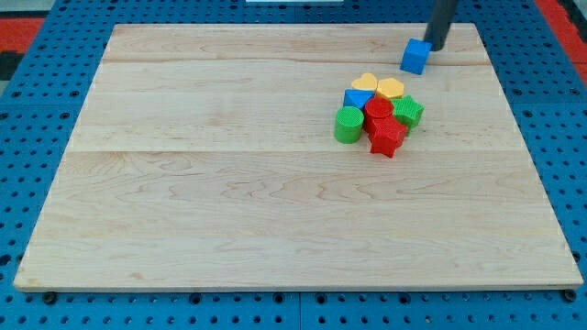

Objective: Push the blue cube into a group of object

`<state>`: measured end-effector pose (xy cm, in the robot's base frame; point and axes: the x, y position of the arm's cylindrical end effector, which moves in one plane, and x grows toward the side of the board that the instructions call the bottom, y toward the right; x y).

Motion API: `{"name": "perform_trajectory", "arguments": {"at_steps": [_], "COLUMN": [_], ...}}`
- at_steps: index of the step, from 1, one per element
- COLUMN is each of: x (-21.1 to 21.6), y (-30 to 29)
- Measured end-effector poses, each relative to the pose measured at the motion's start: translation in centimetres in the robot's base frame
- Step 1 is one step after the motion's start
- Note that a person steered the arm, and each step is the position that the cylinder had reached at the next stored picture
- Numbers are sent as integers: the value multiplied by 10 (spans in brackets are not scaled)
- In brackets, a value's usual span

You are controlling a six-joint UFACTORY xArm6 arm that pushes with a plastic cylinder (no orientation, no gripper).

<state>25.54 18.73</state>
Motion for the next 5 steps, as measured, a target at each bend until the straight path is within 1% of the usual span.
{"name": "perform_trajectory", "arguments": {"at_steps": [1, 2, 4, 5], "x": [28, 45, 58, 58], "y": [-26, -54, -77, -77]}}
